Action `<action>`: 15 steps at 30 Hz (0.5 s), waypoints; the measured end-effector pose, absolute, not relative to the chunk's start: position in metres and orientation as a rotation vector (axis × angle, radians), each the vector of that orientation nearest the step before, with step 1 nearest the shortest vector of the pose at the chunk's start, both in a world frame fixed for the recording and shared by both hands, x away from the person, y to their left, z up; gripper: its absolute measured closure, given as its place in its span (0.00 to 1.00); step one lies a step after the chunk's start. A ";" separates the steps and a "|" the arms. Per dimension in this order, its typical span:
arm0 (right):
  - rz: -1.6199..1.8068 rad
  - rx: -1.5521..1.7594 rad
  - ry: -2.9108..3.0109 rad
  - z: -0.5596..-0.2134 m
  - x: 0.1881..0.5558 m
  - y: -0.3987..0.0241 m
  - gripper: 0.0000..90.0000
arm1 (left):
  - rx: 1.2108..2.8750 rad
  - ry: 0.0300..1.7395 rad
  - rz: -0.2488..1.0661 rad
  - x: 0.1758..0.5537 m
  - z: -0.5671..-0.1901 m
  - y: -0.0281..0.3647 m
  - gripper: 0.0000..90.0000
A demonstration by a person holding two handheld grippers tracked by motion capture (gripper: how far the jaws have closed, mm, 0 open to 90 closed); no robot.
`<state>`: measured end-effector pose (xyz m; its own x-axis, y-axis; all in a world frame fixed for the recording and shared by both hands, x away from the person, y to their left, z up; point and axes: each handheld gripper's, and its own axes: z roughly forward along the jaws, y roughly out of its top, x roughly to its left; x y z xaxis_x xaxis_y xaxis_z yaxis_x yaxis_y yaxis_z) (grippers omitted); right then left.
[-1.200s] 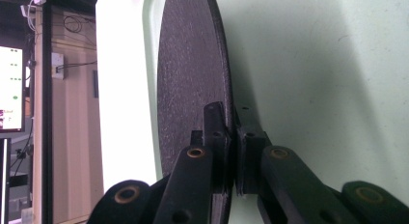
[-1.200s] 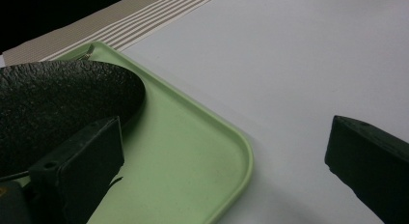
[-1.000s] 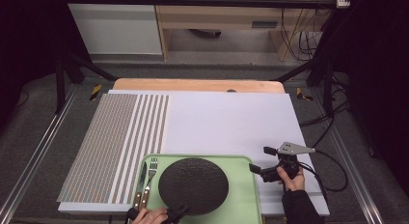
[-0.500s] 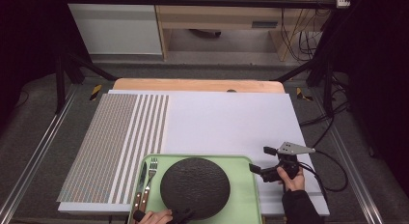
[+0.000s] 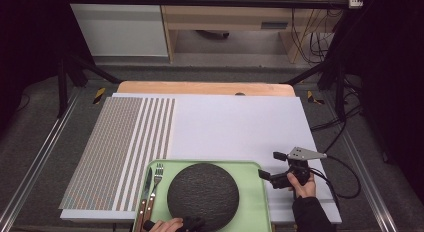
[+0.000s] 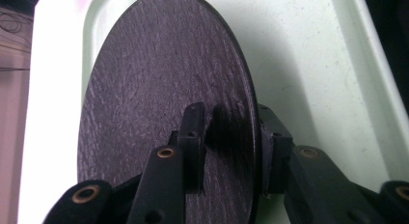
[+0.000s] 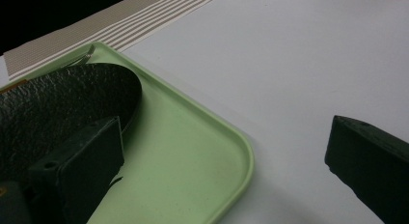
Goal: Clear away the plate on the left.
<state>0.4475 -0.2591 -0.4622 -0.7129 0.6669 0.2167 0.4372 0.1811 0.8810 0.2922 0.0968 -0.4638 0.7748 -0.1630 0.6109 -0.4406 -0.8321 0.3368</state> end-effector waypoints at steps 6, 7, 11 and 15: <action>1.550 1.071 2.236 -0.462 0.447 -0.259 0.01 | 2.507 -0.428 0.789 0.294 -0.466 0.096 0.68; 1.551 1.070 2.235 -0.462 0.447 -0.259 0.01 | 2.511 -0.427 0.791 0.294 -0.467 0.096 0.66; 1.548 1.068 2.237 -0.462 0.448 -0.259 0.01 | 2.513 -0.406 0.796 0.295 -0.466 0.096 0.62; 1.550 1.071 2.235 -0.462 0.448 -0.259 0.01 | 2.521 -0.376 0.786 0.296 -0.465 0.096 0.55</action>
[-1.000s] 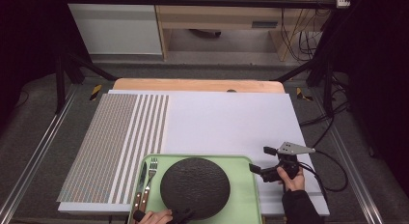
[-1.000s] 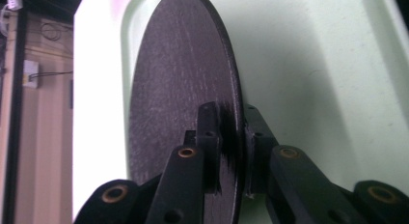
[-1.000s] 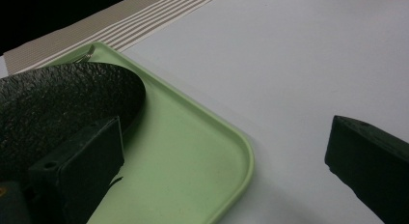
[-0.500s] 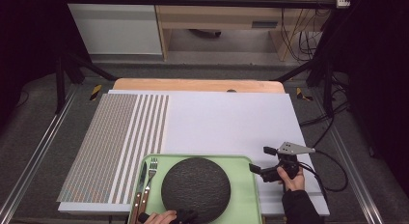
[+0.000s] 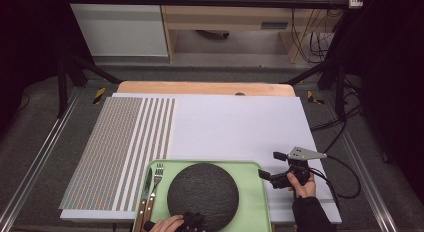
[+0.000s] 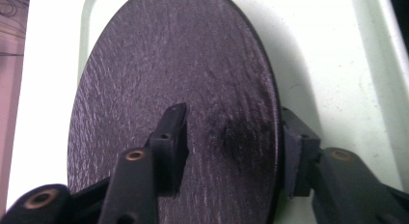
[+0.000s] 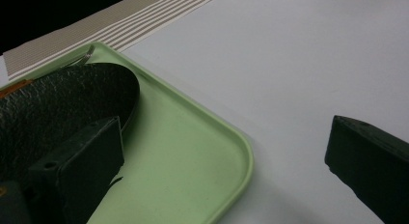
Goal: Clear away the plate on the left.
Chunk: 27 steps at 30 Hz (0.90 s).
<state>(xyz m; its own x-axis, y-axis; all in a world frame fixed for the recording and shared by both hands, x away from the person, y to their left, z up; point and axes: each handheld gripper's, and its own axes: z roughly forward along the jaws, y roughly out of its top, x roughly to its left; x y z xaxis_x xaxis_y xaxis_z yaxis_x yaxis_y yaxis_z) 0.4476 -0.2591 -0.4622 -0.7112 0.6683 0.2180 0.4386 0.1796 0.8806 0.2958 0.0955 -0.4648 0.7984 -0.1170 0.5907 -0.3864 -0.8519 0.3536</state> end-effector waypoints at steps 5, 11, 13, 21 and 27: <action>1.551 1.071 2.235 -0.462 0.448 -0.259 0.01 | 2.534 -0.335 0.746 0.298 -0.462 0.095 0.48; 1.551 1.069 2.235 -0.462 0.447 -0.259 0.01 | 2.509 -0.251 0.641 0.298 -0.449 0.099 0.41; 1.553 1.070 2.235 -0.462 0.447 -0.259 0.01 | 2.499 -0.219 0.611 0.299 -0.444 0.101 0.38; 1.551 1.073 2.234 -0.462 0.448 -0.259 0.01 | 2.446 0.000 0.475 0.315 -0.433 0.117 0.18; 1.548 1.075 2.236 -0.462 0.448 -0.259 0.01 | 2.420 0.147 0.415 0.331 -0.428 0.134 0.09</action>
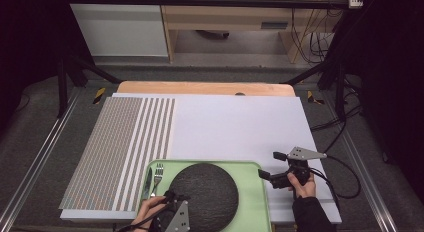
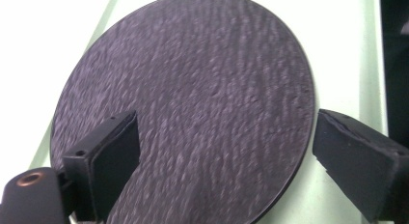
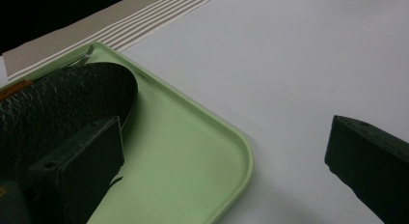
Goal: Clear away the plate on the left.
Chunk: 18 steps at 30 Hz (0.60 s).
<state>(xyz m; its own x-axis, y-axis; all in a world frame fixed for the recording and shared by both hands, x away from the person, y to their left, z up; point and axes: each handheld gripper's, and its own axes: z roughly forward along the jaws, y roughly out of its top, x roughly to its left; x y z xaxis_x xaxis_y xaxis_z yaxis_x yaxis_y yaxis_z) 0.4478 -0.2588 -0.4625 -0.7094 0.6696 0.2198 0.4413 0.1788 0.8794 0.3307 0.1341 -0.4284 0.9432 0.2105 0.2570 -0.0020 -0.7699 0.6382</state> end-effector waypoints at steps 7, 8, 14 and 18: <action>1.542 1.075 2.242 -0.463 0.448 -0.259 0.01 | 2.363 0.296 0.382 0.353 -0.423 0.159 0.05; 1.542 1.075 2.243 -0.463 0.448 -0.259 0.01 | 2.351 0.317 0.378 0.357 -0.422 0.164 0.04; 1.541 1.075 2.243 -0.463 0.448 -0.259 0.01 | 2.288 0.463 0.375 0.381 -0.422 0.192 0.03; 1.538 1.075 2.244 -0.463 0.448 -0.259 0.01 | 2.215 0.566 0.358 0.396 -0.426 0.213 0.03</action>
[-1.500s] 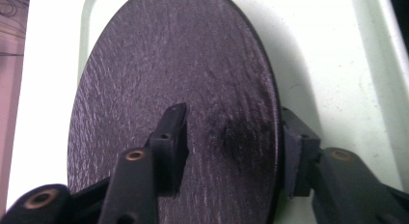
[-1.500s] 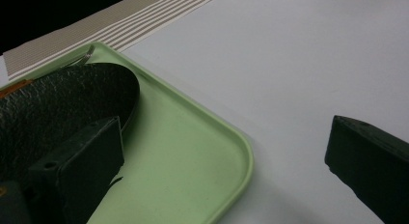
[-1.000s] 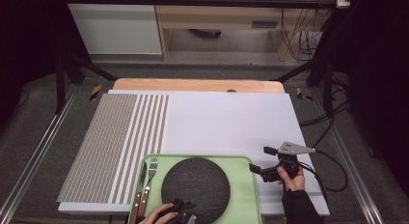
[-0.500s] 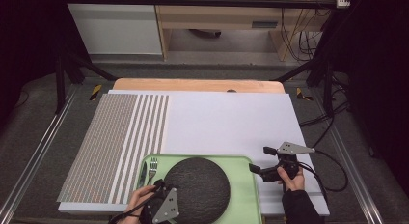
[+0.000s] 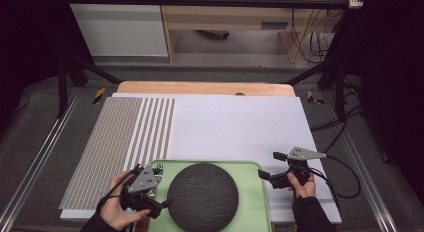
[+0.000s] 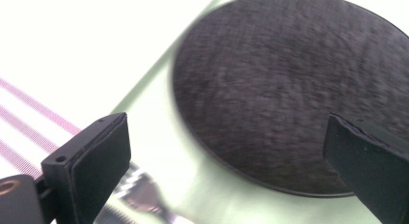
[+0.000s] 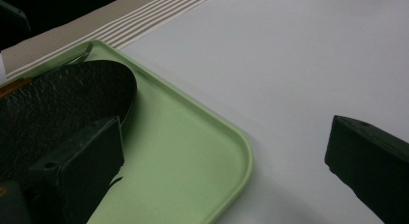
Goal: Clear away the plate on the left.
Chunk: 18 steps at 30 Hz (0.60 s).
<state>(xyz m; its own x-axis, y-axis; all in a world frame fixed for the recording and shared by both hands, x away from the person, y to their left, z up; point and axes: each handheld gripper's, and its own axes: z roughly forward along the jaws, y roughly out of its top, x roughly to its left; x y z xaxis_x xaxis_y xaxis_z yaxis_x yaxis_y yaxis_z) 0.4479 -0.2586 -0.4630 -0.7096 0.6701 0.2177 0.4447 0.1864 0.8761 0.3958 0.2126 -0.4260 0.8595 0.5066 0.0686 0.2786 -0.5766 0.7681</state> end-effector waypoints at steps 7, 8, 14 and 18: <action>1.535 1.076 2.244 -0.463 0.448 -0.259 0.01 | 2.096 0.740 0.344 0.418 -0.438 0.250 0.03; 1.535 1.076 2.244 -0.463 0.448 -0.259 0.01 | 2.089 0.763 0.356 0.420 -0.440 0.255 0.03; 1.531 1.080 2.245 -0.463 0.448 -0.259 0.01 | 1.971 0.875 0.388 0.429 -0.455 0.290 0.03; 1.516 1.088 2.250 -0.463 0.449 -0.259 0.01 | 1.941 0.904 0.401 0.433 -0.464 0.303 0.03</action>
<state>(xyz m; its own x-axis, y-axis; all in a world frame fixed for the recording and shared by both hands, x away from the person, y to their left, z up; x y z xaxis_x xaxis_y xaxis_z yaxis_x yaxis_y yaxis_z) 0.4485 -0.2590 -0.4634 -0.7027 0.6784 0.2145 0.4537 0.1950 0.8695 0.4330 0.3035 -0.4643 0.6765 0.7317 -0.0831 0.4295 -0.3003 0.8517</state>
